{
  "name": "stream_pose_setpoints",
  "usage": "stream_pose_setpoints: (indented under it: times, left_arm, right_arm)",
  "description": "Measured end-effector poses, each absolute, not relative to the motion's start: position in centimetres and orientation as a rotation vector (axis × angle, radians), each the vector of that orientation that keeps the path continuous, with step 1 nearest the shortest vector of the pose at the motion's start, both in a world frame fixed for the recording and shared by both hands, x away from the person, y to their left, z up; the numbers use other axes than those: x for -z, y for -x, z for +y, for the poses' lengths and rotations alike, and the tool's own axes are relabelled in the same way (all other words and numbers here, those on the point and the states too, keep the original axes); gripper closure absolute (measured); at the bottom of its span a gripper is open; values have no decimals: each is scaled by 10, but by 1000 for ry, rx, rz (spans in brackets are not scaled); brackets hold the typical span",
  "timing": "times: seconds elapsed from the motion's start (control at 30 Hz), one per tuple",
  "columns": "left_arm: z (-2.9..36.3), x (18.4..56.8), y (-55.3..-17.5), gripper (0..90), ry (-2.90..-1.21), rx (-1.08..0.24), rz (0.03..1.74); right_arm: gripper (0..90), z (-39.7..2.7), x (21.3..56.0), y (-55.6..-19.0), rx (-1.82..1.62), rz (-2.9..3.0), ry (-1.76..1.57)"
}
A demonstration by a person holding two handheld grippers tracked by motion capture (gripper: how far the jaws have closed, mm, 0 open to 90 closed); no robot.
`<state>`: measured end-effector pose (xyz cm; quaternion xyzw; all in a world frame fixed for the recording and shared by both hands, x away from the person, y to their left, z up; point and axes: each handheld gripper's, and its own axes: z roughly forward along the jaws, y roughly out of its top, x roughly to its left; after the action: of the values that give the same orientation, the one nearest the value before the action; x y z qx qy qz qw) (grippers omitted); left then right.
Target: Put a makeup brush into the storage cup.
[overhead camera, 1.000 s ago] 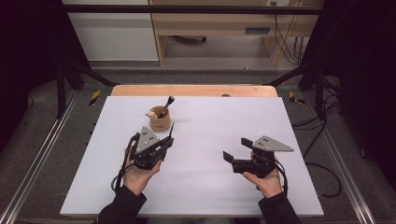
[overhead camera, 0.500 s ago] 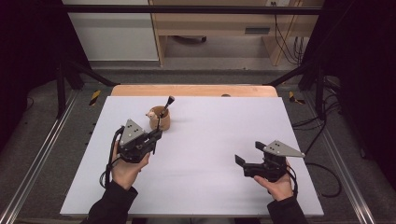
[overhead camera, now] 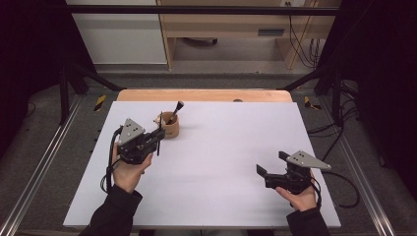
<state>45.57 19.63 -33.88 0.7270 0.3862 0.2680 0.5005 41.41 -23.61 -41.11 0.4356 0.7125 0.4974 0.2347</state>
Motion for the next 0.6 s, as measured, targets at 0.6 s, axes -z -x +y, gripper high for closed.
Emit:
stream_pose_setpoints:
  times: [0.6]
  left_arm:
    - [201, 328, -471, 844, -1726, -664, 928]
  right_arm:
    - [50, -242, 412, -413, -1330, 1927, -1212]
